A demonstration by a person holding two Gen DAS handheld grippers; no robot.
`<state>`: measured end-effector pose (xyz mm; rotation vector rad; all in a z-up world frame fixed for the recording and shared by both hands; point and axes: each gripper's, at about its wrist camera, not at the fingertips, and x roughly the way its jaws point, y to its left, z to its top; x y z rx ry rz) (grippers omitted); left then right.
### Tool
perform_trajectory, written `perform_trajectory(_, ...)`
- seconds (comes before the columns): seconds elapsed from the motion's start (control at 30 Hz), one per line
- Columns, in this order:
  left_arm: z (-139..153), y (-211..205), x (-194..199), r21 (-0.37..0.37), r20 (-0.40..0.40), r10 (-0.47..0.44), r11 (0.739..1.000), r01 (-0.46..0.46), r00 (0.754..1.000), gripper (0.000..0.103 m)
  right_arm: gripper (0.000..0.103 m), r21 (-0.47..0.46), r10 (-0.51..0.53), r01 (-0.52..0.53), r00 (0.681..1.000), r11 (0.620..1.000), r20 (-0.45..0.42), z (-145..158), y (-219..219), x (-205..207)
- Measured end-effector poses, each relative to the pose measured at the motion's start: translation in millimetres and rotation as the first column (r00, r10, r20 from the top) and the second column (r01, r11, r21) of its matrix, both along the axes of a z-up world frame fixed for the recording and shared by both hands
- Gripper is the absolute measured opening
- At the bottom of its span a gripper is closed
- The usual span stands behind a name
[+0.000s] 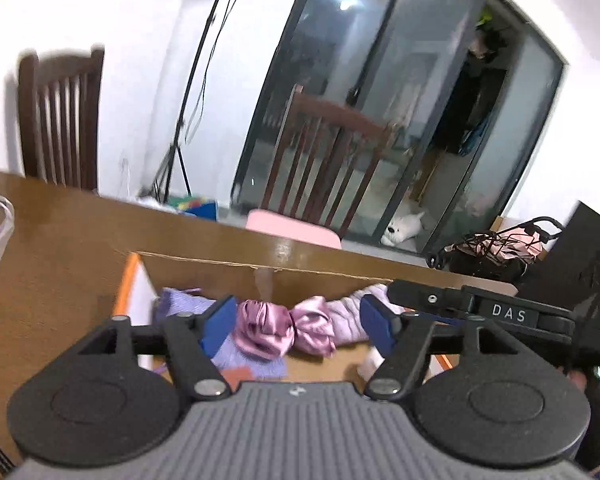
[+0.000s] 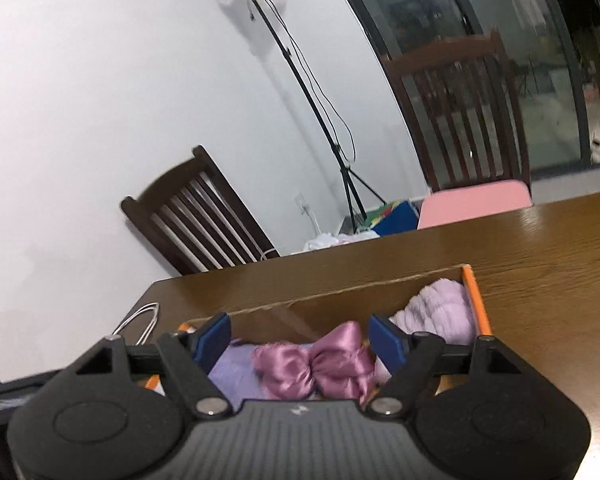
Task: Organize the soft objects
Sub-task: 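Move both grippers to the blue tissue pack on the table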
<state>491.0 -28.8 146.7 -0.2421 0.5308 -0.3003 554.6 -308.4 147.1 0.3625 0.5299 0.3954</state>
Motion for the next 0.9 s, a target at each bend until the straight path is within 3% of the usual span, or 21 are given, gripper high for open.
perform_trajectory(0.13, 8.0, 3.6, -81.1, 0.071, 0.095, -0.023, 0.997, 0.016, 0.995, 0.082, 0.081, 0.004, -0.003, 0.003, 0.998, 1.0, 0.062, 7.5, -1.6, -80.1)
perform_trajectory(0.2, -0.5, 3.7, -126.6, 0.121, 0.137, -0.021, 0.993, 0.005, 0.99, 0.084, 0.089, 0.02, 0.034, -0.036, 0.995, 0.999, 0.094, 1.5, -1.4, -122.4)
perform_trajectory(0.3, -27.6, 11.4, -192.6, 0.138, 0.18, -0.003, 0.99, -0.022, 0.984, 0.093, 0.094, -0.009, 0.114, -0.114, 0.988, 0.993, 0.102, -23.5, 5.9, -182.3)
perform_trajectory(0.43, -70.8, 27.7, -256.5, 0.142, 0.139, 0.028, 0.989, -0.048, 0.99, 0.094, 0.094, -0.067, 0.162, -0.157, 0.983, 0.985, 0.087, -64.5, 17.6, -246.0)
perform_trajectory(0.53, -92.0, 41.8, -279.6, 0.089, 0.057, 0.065, 0.994, -0.07, 0.996, 0.093, 0.094, -0.071, 0.161, -0.156, 0.985, 0.985, 0.068, -91.9, 25.4, -279.0)
perform_trajectory(0.63, -100.7, 42.8, -289.8, 0.162, 0.038, 0.067, 0.984, -0.073, 0.997, 0.094, 0.093, -0.046, 0.162, -0.159, 0.984, 0.986, 0.073, -110.0, 30.7, -302.3)
perform_trajectory(0.7, -104.5, 44.2, -296.6, 0.205, 0.06, 0.075, 0.975, -0.086, 0.995, 0.094, 0.087, -0.081, 0.19, -0.184, 0.979, 0.98, 0.074, -117.5, 38.2, -318.5)
perform_trajectory(0.83, -110.3, 45.6, -297.9, 0.194, 0.029, 0.084, 0.977, -0.088, 0.996, 0.094, 0.069, -0.216, 0.257, -0.234, 0.962, 0.948, 0.087, -120.9, 62.3, -336.6)
perform_trajectory(0.9, -112.1, 45.0, -297.8, 0.185, 0.026, 0.094, 0.978, -0.098, 0.995, 0.094, 0.052, -0.258, 0.291, -0.266, 0.954, 0.929, 0.066, -123.5, 71.5, -337.7)
